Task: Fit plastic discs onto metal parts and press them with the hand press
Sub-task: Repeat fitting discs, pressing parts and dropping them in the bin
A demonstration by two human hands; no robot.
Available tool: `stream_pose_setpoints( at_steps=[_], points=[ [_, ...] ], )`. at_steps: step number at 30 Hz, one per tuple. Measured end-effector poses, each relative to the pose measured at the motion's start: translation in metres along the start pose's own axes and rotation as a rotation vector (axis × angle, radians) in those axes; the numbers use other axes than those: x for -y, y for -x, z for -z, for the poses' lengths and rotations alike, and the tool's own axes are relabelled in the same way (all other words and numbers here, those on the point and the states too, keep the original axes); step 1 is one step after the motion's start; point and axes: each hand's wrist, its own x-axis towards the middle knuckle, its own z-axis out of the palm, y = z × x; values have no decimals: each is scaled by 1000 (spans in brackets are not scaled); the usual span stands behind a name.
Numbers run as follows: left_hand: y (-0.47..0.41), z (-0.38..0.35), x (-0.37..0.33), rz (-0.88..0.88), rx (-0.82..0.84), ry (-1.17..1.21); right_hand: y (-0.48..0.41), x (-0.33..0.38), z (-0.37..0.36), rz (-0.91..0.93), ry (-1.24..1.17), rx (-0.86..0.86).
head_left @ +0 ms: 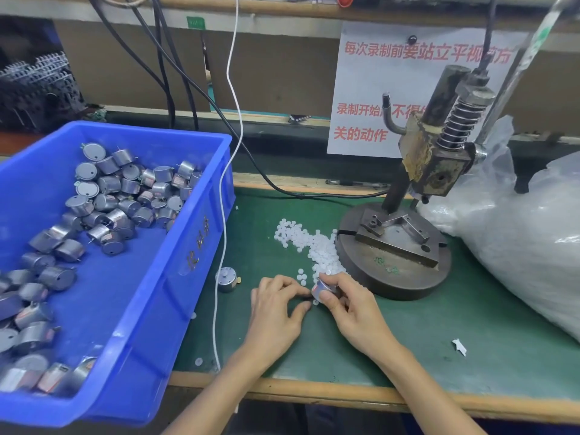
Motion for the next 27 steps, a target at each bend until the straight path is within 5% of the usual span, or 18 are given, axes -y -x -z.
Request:
stream_pose_setpoints(
  at_steps=[17, 27],
  points=[
    [0, -1, 2, -3, -21, 28, 1, 2, 0, 39, 98, -36],
    [2, -1, 1, -10, -30, 9, 7, 7, -6, 237, 371, 29]
  ],
)
